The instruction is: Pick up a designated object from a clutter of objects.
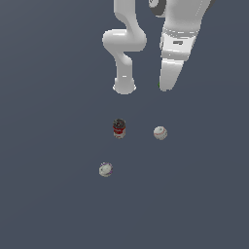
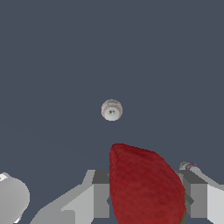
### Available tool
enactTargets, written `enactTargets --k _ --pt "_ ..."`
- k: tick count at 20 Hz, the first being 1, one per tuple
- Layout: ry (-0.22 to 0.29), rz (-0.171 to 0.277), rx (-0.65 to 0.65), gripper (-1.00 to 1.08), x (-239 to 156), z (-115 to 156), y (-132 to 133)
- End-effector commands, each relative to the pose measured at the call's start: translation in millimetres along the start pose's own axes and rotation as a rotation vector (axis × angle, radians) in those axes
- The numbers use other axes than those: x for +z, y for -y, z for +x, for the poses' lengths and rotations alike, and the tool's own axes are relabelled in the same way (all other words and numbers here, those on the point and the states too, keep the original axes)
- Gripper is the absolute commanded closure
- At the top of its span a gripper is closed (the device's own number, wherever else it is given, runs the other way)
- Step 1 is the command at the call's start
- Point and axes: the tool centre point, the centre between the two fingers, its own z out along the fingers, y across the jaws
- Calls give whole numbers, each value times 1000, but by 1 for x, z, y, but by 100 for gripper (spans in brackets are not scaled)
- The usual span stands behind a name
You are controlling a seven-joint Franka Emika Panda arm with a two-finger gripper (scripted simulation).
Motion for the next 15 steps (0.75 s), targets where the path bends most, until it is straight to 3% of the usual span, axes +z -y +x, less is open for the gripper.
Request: enactTargets --k 1,7,15 --pt "0 1 1 108 -18 13 8" --pt "-1 1 1 108 -48 34 19" --pt "-2 1 2 108 -61 44 23"
